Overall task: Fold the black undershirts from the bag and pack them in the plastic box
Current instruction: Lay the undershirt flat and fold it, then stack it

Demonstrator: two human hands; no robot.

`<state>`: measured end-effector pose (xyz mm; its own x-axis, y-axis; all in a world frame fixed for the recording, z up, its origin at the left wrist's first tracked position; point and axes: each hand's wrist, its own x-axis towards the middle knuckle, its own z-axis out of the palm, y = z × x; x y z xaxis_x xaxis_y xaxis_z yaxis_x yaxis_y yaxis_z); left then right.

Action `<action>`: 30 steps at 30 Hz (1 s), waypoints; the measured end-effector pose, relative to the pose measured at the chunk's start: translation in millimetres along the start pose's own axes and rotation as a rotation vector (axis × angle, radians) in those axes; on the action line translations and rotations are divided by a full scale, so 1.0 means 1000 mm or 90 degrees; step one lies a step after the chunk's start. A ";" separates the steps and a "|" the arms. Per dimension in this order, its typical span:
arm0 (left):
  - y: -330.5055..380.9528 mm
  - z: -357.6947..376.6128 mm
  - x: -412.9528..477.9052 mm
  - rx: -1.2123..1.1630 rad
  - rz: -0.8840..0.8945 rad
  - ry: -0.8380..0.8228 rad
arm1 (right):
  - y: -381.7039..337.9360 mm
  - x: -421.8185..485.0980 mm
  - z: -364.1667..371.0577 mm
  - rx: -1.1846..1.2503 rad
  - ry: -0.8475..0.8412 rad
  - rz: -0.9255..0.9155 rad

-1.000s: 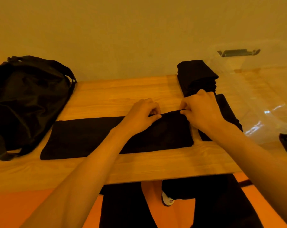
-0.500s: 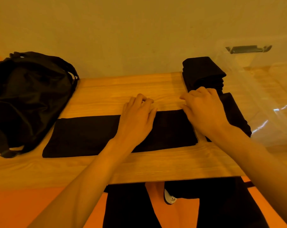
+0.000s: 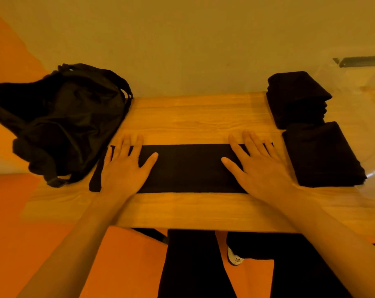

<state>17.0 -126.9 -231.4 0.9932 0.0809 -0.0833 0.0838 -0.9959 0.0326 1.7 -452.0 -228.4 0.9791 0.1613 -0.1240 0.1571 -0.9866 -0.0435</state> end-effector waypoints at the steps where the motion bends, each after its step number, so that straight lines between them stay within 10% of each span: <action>1: -0.009 0.000 0.002 -0.007 -0.016 -0.003 | 0.000 -0.001 0.001 -0.001 -0.002 0.015; 6: -0.016 -0.005 -0.002 -0.020 0.000 0.059 | -0.010 -0.007 -0.005 -0.049 0.023 0.090; 10: 0.011 -0.011 -0.029 -0.091 0.027 0.247 | -0.036 -0.002 -0.009 -0.014 0.075 -0.062; 24: 0.007 0.004 0.002 0.041 0.080 0.006 | 0.003 -0.032 0.004 0.030 -0.023 -0.014; 30: 0.038 -0.007 -0.021 -0.098 0.036 0.166 | 0.008 -0.024 -0.034 -0.080 0.017 -0.156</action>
<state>-0.4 -166.0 -221.0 0.9820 0.0527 0.1814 0.0191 -0.9831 0.1823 -16.5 -464.5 -192.2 0.9126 0.3968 -0.0987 0.4031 -0.9135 0.0543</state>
